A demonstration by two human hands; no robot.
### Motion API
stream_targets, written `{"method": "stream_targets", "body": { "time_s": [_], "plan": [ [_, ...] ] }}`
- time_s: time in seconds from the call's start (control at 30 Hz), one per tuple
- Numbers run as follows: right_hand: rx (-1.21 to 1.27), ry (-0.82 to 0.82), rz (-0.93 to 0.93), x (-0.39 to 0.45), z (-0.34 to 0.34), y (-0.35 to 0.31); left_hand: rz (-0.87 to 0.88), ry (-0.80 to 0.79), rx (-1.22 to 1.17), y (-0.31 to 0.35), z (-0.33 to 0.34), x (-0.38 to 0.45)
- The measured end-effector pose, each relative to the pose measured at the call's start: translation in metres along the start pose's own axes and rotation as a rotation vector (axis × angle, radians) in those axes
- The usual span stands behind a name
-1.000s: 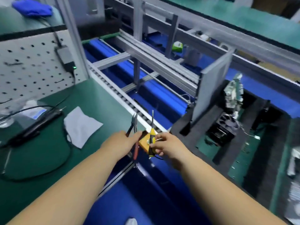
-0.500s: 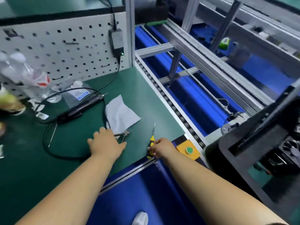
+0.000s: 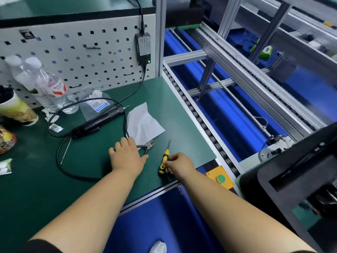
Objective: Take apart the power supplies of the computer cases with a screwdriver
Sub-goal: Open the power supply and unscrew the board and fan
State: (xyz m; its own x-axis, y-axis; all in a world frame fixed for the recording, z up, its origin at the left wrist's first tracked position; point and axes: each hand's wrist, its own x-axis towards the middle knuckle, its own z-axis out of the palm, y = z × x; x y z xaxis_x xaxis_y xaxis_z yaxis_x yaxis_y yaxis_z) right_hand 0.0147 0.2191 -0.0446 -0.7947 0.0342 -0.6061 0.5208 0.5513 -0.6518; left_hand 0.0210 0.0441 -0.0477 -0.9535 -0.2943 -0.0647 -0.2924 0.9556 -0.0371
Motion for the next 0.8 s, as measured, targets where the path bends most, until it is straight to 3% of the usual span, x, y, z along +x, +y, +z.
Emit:
{"method": "stream_targets", "body": {
  "time_s": [0.13, 0.33, 0.5, 0.63, 0.8],
  "plan": [
    [0.098, -0.044, 0.005, -0.006, -0.006, 0.002, 0.068, 0.013, -0.121, -0.001, -0.003, -0.004],
    [0.228, 0.117, -0.077, -0.043, -0.061, 0.030, 0.444, -0.003, -0.480, 0.029, -0.031, -0.024],
    [0.402, 0.390, -0.146, -0.079, -0.135, 0.040, 0.742, -0.042, -0.454, 0.084, -0.055, -0.032],
    [0.470, 0.567, -0.141, -0.116, -0.183, 0.069, 0.990, -0.198, -0.376, 0.131, -0.047, -0.058],
    [0.559, 0.719, -0.102, -0.160, -0.216, 0.111, 1.117, -0.260, -0.172, 0.160, -0.026, -0.072]
  ]
}}
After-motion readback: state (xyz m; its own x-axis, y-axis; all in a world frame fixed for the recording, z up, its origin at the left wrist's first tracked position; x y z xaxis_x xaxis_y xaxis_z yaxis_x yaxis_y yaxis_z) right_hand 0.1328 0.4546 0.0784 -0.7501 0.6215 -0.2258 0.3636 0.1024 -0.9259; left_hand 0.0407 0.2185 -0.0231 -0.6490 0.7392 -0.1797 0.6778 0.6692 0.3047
